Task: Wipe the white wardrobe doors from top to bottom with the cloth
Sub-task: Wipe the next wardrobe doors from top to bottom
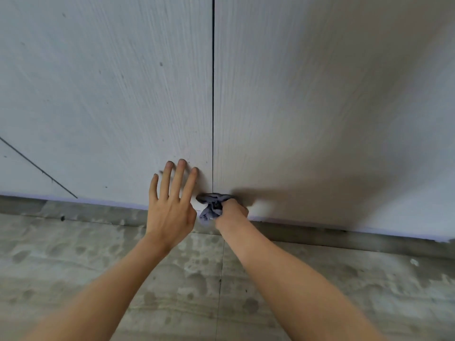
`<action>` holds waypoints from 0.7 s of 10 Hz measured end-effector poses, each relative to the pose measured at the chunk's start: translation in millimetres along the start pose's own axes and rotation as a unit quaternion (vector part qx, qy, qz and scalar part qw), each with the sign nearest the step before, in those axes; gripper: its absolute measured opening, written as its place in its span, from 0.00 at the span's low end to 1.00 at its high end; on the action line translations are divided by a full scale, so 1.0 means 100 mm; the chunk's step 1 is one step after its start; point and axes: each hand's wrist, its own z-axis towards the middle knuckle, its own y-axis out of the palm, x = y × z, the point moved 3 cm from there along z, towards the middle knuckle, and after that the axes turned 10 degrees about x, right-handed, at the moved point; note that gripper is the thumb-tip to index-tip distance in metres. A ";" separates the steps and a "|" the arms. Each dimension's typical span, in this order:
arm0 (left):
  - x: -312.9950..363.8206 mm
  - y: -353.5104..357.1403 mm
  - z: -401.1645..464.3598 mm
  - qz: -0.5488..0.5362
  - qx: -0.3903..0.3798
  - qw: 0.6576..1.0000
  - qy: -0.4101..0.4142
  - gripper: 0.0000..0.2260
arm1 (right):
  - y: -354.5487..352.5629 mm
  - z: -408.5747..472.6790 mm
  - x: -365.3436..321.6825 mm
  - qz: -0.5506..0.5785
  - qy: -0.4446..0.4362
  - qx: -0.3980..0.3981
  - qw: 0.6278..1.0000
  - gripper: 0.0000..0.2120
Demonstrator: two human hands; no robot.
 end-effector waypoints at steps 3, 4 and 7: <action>0.17 0.25 -0.15 -0.014 -0.010 0.999 -0.048 0.35 | -0.16 0.41 0.59 0.079 0.084 0.040 0.992 0.16; 0.18 0.31 -0.17 -0.015 -0.018 0.998 -0.063 0.36 | -0.80 0.53 0.80 0.143 0.139 0.181 0.963 0.13; 0.28 0.28 -0.15 -0.027 -0.034 0.997 -0.067 0.40 | -1.55 0.68 1.02 0.327 0.182 0.436 0.818 0.16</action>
